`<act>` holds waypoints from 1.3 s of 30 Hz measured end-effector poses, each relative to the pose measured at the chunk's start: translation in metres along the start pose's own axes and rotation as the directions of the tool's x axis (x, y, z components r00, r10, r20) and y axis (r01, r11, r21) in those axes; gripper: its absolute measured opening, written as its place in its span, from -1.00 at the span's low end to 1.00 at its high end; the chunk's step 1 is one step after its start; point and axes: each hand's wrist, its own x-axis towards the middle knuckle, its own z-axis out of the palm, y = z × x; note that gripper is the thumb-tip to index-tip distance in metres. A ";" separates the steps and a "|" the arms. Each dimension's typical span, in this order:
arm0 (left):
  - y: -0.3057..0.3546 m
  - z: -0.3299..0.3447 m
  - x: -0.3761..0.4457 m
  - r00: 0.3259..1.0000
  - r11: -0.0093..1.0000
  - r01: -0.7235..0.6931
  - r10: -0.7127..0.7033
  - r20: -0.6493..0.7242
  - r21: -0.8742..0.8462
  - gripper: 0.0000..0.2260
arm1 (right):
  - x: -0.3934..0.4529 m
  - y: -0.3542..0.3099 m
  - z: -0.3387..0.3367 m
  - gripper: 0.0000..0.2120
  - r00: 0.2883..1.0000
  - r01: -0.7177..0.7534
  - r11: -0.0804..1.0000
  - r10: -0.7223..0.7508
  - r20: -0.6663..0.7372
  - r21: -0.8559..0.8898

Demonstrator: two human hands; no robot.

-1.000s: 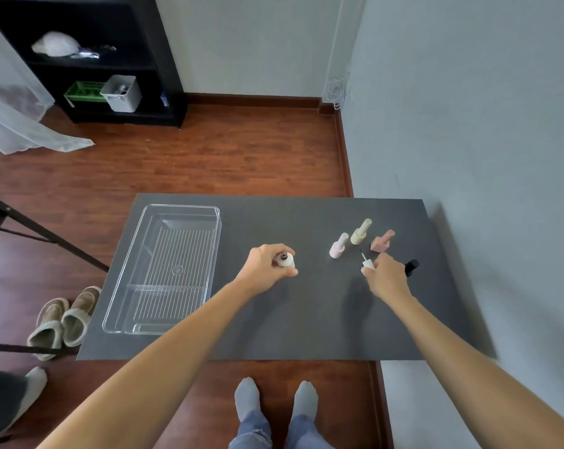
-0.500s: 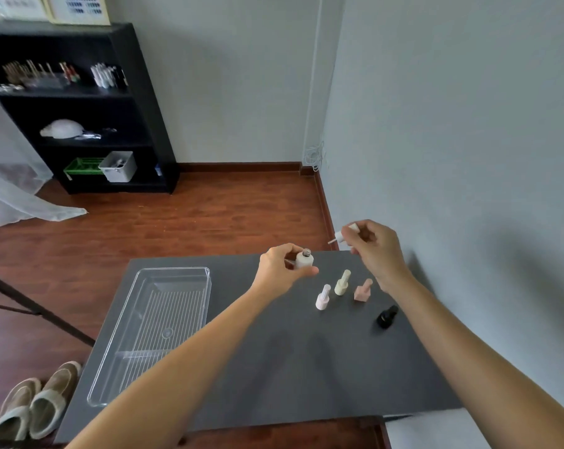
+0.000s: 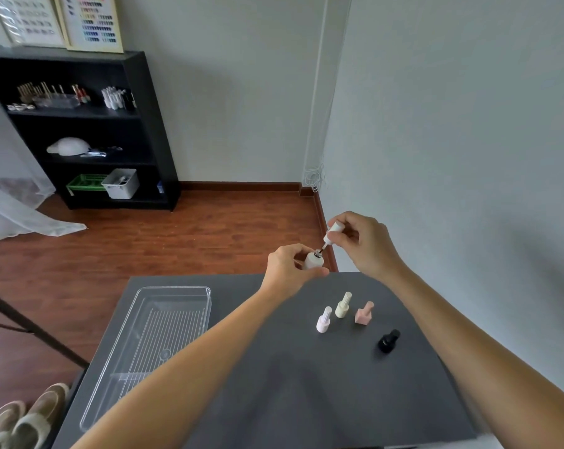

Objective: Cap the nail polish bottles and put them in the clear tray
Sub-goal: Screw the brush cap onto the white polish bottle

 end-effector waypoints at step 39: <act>0.010 0.008 0.003 0.999 1.000 -0.020 0.019 0.030 0.014 -0.66 | 0.009 -0.004 -0.004 -0.79 0.982 -0.032 0.970 0.075 0.174 -0.240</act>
